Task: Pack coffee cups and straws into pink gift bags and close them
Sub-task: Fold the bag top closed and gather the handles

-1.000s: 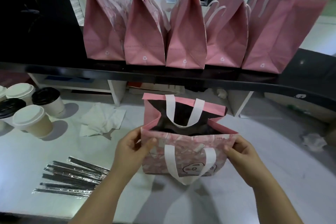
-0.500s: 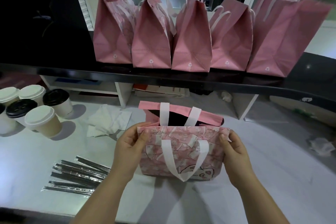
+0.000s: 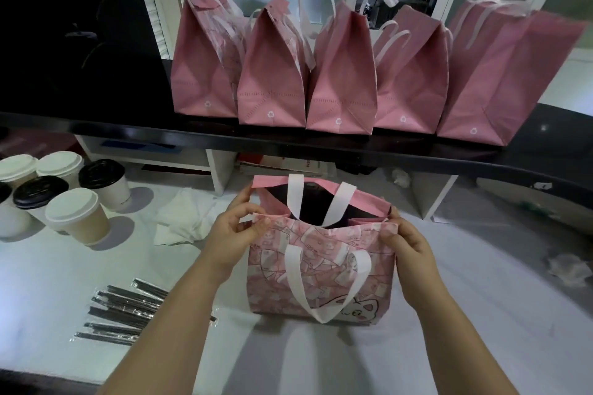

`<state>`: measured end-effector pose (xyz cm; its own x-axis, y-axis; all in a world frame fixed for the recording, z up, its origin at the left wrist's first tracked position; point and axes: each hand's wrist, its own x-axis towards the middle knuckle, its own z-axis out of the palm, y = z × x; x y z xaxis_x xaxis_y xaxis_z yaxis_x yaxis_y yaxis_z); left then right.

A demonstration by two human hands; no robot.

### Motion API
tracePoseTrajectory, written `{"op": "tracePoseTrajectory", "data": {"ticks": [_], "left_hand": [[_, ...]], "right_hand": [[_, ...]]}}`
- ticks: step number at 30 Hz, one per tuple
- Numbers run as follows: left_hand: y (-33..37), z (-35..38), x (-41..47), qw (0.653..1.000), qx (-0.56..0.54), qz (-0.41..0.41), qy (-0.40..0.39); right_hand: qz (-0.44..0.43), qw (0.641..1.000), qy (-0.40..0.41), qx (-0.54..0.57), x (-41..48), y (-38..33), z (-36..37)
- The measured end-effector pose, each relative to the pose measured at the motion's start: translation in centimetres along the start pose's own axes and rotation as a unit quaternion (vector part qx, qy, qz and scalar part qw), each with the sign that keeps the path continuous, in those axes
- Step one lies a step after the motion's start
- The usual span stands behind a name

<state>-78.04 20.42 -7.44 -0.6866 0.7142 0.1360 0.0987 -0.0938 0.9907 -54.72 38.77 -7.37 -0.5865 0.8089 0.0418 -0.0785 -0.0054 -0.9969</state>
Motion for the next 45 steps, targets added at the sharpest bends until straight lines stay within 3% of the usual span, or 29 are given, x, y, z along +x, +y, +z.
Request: {"op": "tracePoseTrajectory", "data": {"ticks": [2,7,23,31,39,45], "left_hand": [[-0.2,-0.1,0.8,1.0,0.013,-0.009,-0.021],[-0.2,0.0,0.9,0.999,-0.027,0.005,0.031],[0.4,-0.7,1.6,0.997,-0.064,-0.001,0.046],[1.5,-1.5,1.7,0.996,0.078,0.039,-0.005],[1.8,-1.1,2.8,0.993,0.112,-0.027,-0.032],[1.5,-0.3,2.8,0.995,0.095,-0.025,0.018]], "right_hand": [[0.022,1.0,0.013,-0.002,0.3,-0.1,0.6],[0.0,0.994,0.107,0.007,0.1,-0.1,0.9],[-0.053,0.994,0.098,0.009,0.3,-0.1,-0.2],[-0.153,0.971,0.044,-0.178,0.4,-0.5,-0.5],[-0.054,0.998,0.039,-0.016,1.0,-1.0,0.0],[-0.054,0.996,0.063,-0.02,1.1,-0.7,0.0]]}}
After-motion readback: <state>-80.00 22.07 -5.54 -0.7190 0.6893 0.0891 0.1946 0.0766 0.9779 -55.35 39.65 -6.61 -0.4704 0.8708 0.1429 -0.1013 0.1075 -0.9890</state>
